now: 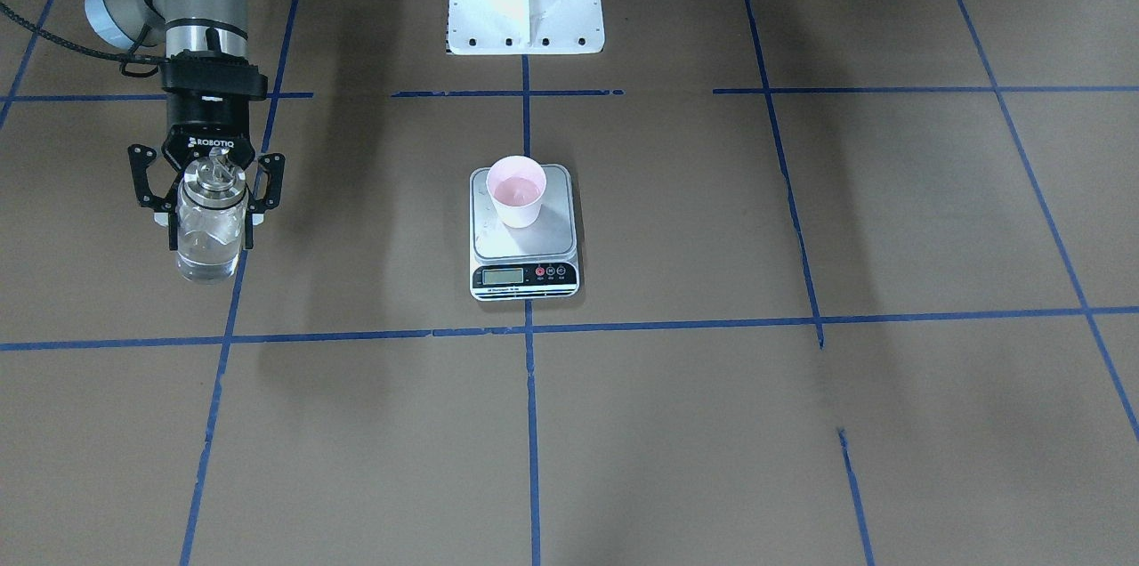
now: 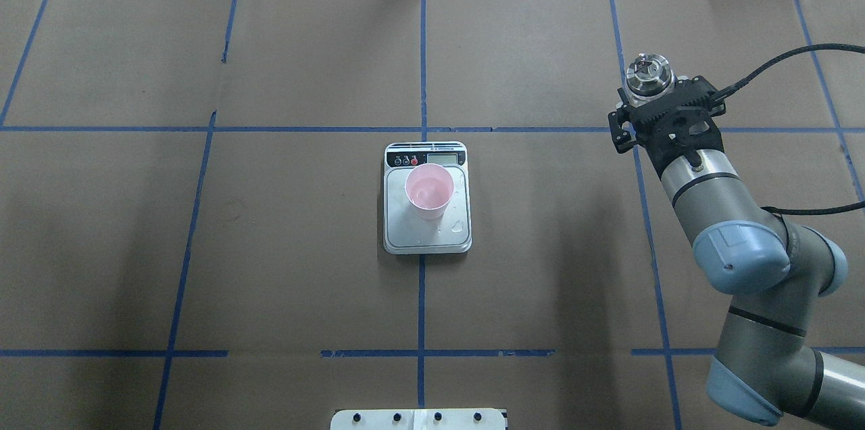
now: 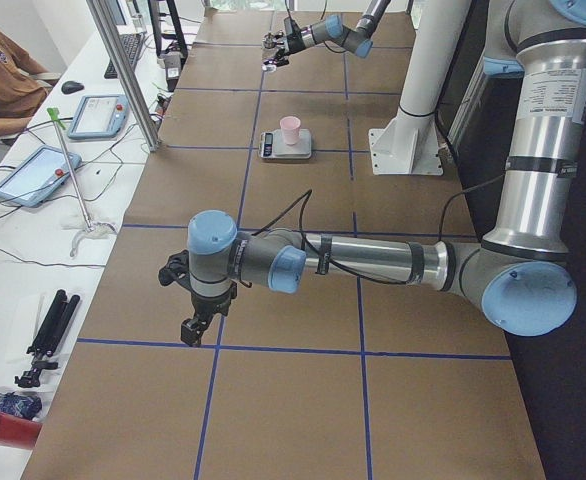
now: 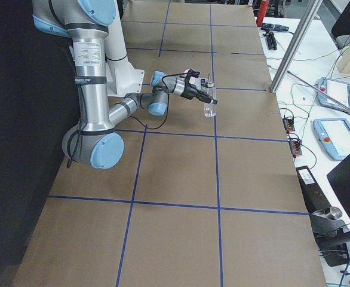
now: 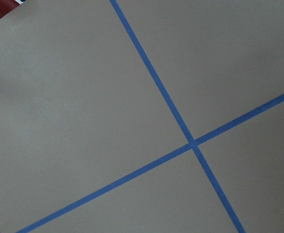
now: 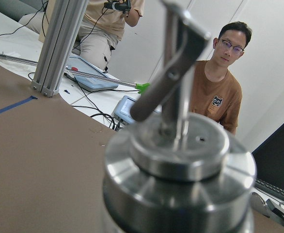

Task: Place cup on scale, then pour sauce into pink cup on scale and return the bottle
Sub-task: 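Lift the dispenser with the right gripper and carry it toward the scale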

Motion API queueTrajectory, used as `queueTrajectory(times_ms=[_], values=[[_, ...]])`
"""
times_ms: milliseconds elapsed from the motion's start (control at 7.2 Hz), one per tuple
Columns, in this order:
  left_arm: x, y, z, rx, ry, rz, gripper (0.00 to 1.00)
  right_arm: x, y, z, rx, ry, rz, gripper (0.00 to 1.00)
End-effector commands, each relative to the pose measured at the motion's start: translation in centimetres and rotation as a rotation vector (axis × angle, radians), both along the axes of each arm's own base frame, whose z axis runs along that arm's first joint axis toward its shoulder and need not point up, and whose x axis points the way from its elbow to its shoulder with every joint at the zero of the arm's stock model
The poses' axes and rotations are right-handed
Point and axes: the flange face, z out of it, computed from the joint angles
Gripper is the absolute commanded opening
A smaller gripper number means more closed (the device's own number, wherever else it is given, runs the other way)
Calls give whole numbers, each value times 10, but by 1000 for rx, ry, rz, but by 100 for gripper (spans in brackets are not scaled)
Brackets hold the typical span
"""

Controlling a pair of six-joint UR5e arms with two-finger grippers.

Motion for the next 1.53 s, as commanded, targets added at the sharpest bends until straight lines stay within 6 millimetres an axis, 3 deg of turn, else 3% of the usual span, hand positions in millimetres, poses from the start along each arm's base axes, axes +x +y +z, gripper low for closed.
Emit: queueTrajectory(times_ms=[0, 278, 417, 694, 1111, 1389], values=[[1, 9, 9, -19, 67, 8, 100, 3, -1, 0, 18, 37, 31, 0], [2, 4, 1, 2, 64, 3, 100, -14, 13, 4, 27, 91, 41, 0], [3, 3, 2, 3, 58, 4, 100, -33, 24, 0, 30, 140, 42, 0], [2, 5, 5, -6, 55, 2, 100, -85, 48, -26, 63, 206, 48, 0], [2, 4, 7, -8, 52, 2, 100, -143, 70, -25, 107, 252, 64, 0], [2, 5, 8, -7, 53, 5, 100, -161, 72, -16, 131, 296, 102, 0]])
